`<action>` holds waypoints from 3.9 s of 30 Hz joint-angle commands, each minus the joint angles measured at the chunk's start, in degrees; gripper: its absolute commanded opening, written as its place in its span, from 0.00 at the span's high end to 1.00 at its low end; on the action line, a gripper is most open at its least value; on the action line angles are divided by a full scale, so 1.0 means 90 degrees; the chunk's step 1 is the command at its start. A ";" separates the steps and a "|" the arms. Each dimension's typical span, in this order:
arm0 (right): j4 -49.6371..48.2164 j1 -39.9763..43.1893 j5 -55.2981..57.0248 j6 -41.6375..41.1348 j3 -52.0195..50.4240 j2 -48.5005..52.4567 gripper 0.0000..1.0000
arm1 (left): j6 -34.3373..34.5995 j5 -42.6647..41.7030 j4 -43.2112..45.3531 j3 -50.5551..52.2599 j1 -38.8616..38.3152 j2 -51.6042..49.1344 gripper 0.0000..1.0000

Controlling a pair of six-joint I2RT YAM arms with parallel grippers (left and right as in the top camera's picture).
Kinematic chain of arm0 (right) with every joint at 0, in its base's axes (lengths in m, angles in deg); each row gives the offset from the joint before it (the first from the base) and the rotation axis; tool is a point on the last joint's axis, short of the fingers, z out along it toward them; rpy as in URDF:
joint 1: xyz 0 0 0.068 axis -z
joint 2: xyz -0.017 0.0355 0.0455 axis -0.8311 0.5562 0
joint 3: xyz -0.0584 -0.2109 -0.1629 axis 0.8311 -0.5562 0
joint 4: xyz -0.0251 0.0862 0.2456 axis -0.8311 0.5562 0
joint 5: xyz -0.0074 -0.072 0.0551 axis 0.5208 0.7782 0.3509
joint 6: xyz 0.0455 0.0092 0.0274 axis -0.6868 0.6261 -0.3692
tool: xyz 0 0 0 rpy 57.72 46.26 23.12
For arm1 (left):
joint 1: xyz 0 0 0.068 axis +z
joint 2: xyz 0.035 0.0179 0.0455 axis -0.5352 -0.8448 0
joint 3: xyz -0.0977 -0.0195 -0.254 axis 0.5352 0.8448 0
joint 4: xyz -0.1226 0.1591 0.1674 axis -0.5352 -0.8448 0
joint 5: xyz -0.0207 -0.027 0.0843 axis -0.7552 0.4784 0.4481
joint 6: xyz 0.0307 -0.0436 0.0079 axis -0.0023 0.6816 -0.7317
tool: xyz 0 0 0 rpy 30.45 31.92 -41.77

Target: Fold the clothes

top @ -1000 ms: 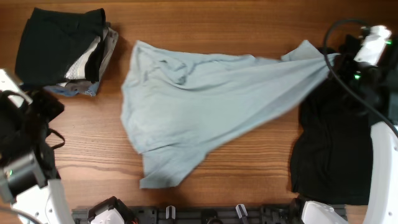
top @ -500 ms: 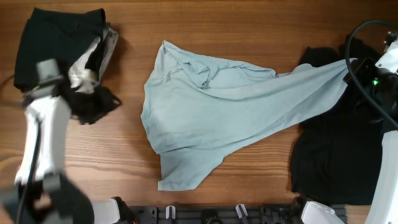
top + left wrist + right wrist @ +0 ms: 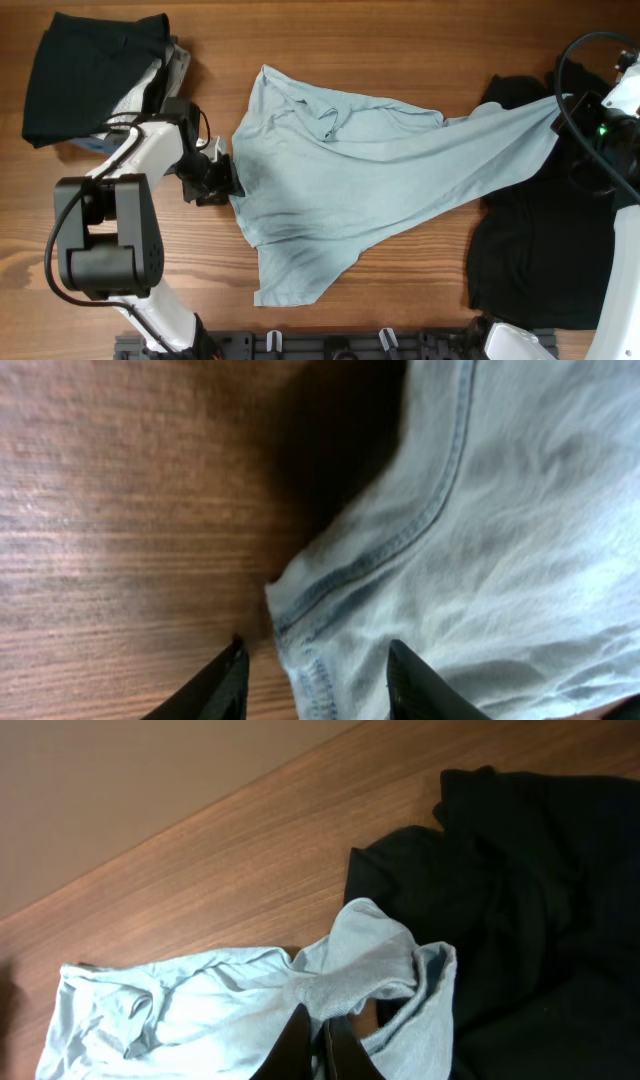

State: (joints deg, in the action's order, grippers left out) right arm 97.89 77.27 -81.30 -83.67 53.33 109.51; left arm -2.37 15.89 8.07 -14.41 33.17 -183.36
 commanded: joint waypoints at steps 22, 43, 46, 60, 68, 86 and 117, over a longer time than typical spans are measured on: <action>-0.0034 0.0002 -0.0010 0.0002 0.0126 0.0041 0.96 | 0.0597 0.1287 -0.0974 -0.0957 0.0185 0.0488 0.96; 0.1205 0.0002 0.0165 -0.0563 0.0153 -0.2516 0.96 | 0.0593 0.1659 -0.0160 -0.1746 0.3191 0.6297 0.96; 0.1719 0.0002 0.0750 -0.0748 0.0245 -0.2705 0.96 | 0.0733 0.2142 -0.0262 -0.2016 0.3191 0.6426 0.96; 0.3483 0.0002 0.1231 -0.1273 0.1875 -0.0794 0.94 | 0.0338 0.1396 -0.1404 -0.3240 0.2147 0.4974 0.96; 0.2183 -0.0017 -0.0068 -0.0284 0.1875 0.2844 0.95 | 0.0061 0.1868 0.0726 -0.3240 0.0423 0.0595 0.96; 0.1355 -0.0066 -0.0457 0.0330 0.1877 0.3157 0.34 | -0.0299 0.1882 0.0347 -0.3242 0.0321 0.0624 0.24; 0.1217 -0.0063 0.0124 -0.0741 -0.1297 0.2127 0.23 | 0.0367 0.0957 -0.2382 -0.0095 0.1552 0.0911 0.96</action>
State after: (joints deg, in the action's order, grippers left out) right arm 108.34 76.61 -78.94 -89.87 44.20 128.63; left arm 2.42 20.28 -11.80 -7.79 42.22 -176.84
